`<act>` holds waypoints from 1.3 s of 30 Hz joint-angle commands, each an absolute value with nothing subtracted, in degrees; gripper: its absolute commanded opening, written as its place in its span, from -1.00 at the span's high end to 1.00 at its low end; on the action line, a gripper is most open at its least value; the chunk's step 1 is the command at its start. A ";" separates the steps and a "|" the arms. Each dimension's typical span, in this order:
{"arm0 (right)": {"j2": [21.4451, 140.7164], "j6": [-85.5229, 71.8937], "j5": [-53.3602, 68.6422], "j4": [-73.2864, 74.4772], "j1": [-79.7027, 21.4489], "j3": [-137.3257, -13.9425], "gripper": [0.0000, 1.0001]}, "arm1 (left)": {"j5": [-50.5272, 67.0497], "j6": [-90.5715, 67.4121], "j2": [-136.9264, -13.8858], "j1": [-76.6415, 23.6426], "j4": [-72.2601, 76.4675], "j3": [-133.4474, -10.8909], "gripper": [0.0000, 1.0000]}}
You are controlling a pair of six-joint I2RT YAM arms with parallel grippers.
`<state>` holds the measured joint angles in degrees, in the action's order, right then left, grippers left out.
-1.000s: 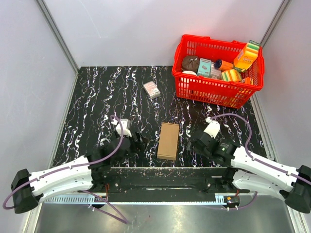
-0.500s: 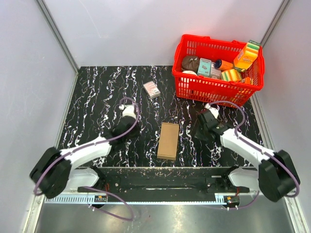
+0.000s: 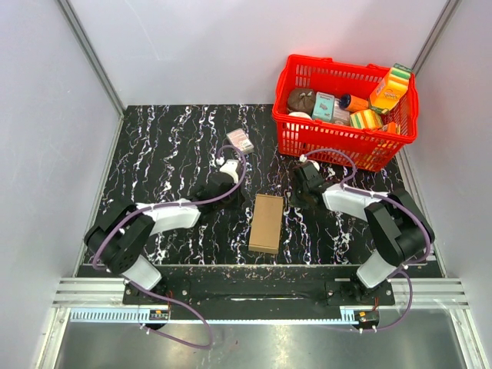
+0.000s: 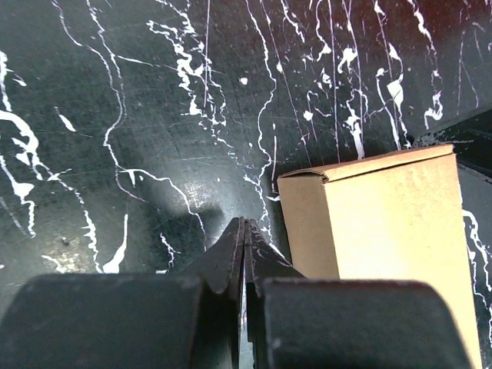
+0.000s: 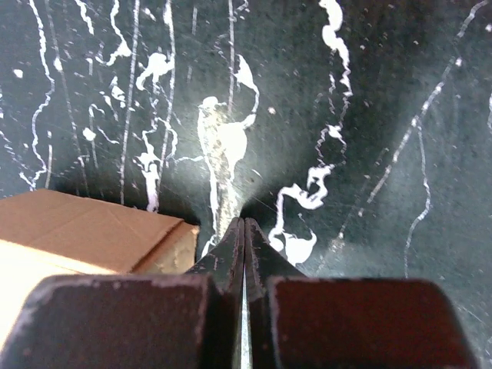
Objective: Fold the paper box
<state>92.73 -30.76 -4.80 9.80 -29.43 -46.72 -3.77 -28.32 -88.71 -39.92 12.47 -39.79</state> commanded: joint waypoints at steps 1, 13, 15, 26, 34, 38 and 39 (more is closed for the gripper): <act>95.10 -29.53 -0.97 6.33 -29.18 -47.81 1.00 | -0.44 -27.42 -91.32 -39.73 16.87 -42.18 1.00; 95.18 -29.97 3.34 4.31 -29.18 -47.28 1.00 | 2.55 -28.12 -97.03 -39.73 20.13 -44.21 1.00; 95.36 -30.06 3.95 4.13 -29.18 -47.28 1.00 | 3.25 -28.30 -97.29 -39.73 20.65 -44.30 1.00; 95.71 -32.34 7.90 2.02 -29.18 -46.67 1.00 | 6.50 -28.92 -98.70 -39.99 22.59 -44.74 1.00; 95.19 -32.70 9.76 0.53 -29.27 -45.97 1.00 | 6.77 -29.00 -99.58 -40.78 23.12 -44.65 1.00; 93.43 -31.73 2.15 5.51 -29.18 -46.14 1.00 | 1.52 -29.36 -96.52 -40.52 20.75 -42.98 1.00; 92.12 -31.55 0.37 7.54 -29.18 -46.49 0.92 | 0.28 -29.09 -95.72 -40.52 19.35 -42.72 1.00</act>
<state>95.24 -31.97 6.20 3.31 -28.95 -46.41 3.55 -28.60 -99.35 -40.05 18.90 -42.41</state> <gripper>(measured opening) 0.007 0.013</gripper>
